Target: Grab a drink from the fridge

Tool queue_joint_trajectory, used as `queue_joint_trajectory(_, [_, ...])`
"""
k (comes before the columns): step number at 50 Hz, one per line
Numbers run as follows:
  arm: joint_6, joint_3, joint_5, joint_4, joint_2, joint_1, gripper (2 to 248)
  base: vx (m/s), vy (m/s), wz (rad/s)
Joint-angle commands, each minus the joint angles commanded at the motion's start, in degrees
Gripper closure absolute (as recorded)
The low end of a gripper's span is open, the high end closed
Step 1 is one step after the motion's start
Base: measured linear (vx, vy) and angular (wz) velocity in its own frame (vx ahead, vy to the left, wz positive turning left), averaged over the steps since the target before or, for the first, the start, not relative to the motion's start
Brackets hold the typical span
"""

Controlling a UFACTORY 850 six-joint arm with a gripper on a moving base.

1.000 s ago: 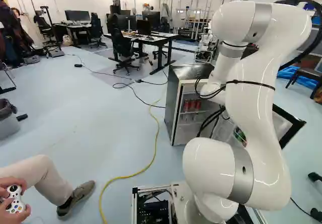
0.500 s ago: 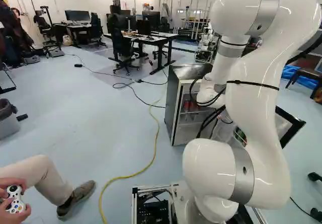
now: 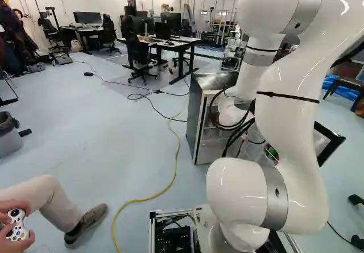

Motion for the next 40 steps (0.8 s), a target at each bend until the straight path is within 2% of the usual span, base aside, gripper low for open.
queue_joint_trajectory(40, [0.0,1.1,0.0,-24.1,-5.7,0.3,3,0.0,0.0,0.0])
